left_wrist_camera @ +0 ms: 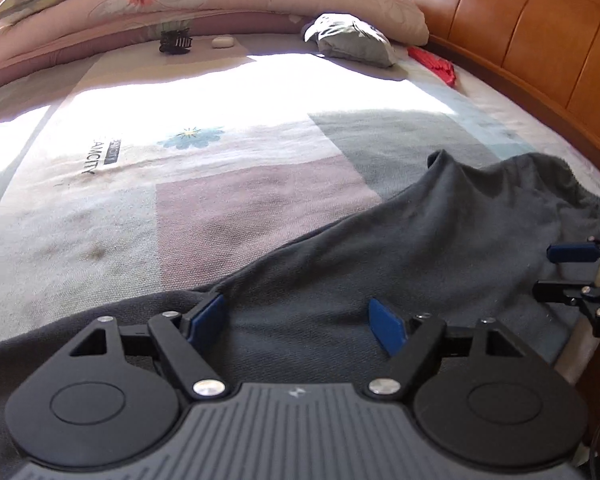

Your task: Fold clothes

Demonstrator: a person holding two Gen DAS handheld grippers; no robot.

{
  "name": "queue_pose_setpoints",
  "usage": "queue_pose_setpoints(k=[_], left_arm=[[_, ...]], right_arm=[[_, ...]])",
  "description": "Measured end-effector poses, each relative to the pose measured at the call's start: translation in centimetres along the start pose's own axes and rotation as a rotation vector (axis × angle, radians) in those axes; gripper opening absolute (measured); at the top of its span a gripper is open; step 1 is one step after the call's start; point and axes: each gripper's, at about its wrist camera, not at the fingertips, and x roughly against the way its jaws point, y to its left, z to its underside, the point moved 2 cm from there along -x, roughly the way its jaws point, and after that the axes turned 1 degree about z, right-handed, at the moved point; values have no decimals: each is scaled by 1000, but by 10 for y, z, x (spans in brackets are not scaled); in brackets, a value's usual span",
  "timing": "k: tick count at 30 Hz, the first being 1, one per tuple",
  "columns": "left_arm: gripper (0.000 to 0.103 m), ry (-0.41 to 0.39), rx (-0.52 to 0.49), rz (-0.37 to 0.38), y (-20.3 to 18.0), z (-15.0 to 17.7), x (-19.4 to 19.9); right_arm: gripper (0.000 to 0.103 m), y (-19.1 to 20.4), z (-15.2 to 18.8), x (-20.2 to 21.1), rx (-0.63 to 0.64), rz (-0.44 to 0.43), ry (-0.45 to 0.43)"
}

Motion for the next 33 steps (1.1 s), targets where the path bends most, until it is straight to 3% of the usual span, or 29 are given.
queue_pose_setpoints(k=[2, 5, 11, 16, 23, 26, 29, 32, 33], left_arm=[[78, -5, -6, -52, 0, -1, 9], [79, -38, -31, -36, -4, 0, 17], [79, -27, 46, -97, 16, 9, 7], [79, -50, 89, -113, 27, 7, 9], [79, -66, 114, -91, 26, 3, 25], [79, -62, 108, -76, 25, 3, 26], [79, -25, 120, -75, 26, 8, 16], [80, -36, 114, -82, 25, 12, 19], [80, -40, 112, -84, 25, 14, 20]], right_arm=[[59, -1, -11, 0, -1, 2, -26], [59, -1, -36, -7, -7, -31, -70], [59, 6, -74, -58, -28, -201, -46], [59, -5, -82, -96, -28, -135, -29], [61, -8, -89, -80, -65, -95, -42], [69, -5, -88, -67, -48, -90, -72], [70, -3, -90, -88, -38, -73, -24], [87, 0, -93, -112, -47, -100, -23], [88, 1, -96, -112, -45, -96, -19]])
